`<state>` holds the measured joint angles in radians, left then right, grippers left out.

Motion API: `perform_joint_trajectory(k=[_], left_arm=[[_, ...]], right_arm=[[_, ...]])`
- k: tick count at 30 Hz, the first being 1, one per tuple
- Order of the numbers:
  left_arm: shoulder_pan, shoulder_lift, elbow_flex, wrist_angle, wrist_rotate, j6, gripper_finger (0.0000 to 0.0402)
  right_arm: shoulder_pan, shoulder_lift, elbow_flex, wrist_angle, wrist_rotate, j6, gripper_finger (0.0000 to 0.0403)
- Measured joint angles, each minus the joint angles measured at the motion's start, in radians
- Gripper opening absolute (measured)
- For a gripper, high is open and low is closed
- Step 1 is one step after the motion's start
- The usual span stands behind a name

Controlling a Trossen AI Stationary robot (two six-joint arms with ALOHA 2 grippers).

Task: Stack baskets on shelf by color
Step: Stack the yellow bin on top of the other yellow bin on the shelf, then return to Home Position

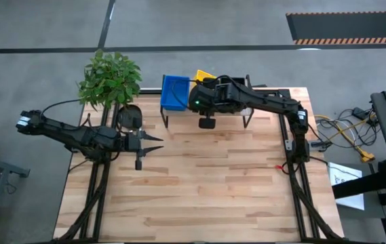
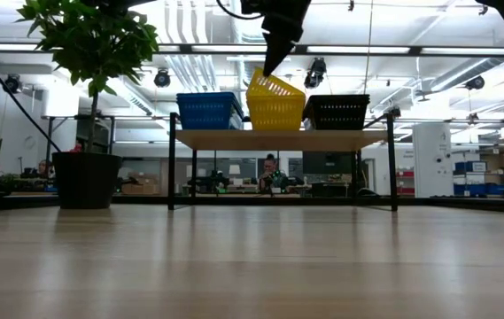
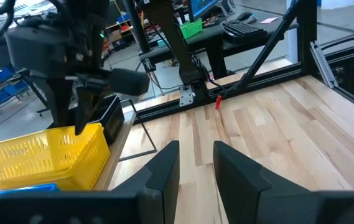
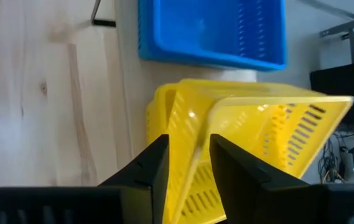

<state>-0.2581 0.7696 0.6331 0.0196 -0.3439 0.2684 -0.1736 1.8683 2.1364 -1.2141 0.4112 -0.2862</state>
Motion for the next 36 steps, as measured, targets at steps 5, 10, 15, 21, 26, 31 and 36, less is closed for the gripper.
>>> perform_joint_trajectory(k=[5,10,15,21,26,31,36], left_arm=[[0.000,0.000,0.000,0.000,0.000,0.000,0.0082],[0.001,0.000,0.000,0.000,0.000,0.000,0.0082],[0.001,0.000,0.000,0.000,0.000,0.002,0.0082],[0.000,-0.001,0.000,-0.001,0.000,0.002,0.0082],[0.000,-0.002,0.000,-0.001,0.000,0.002,0.0082],[0.000,-0.006,0.000,-0.001,0.000,0.002,0.0082],[0.000,-0.007,0.000,-0.001,0.000,0.002,0.0082]], right_arm=[[0.006,0.000,0.057,-0.009,0.001,-0.011,0.0099],[0.013,-0.002,0.121,0.001,0.000,-0.057,0.0073],[-0.021,-0.004,0.123,0.112,0.009,-0.125,0.0024],[-0.068,0.020,0.108,0.187,-0.012,-0.124,0.0009],[-0.082,0.065,0.106,0.171,-0.026,-0.088,0.0009],[-0.082,0.099,0.105,0.179,-0.026,-0.092,0.0008],[-0.075,0.101,0.131,0.199,-0.026,-0.098,0.0008]])
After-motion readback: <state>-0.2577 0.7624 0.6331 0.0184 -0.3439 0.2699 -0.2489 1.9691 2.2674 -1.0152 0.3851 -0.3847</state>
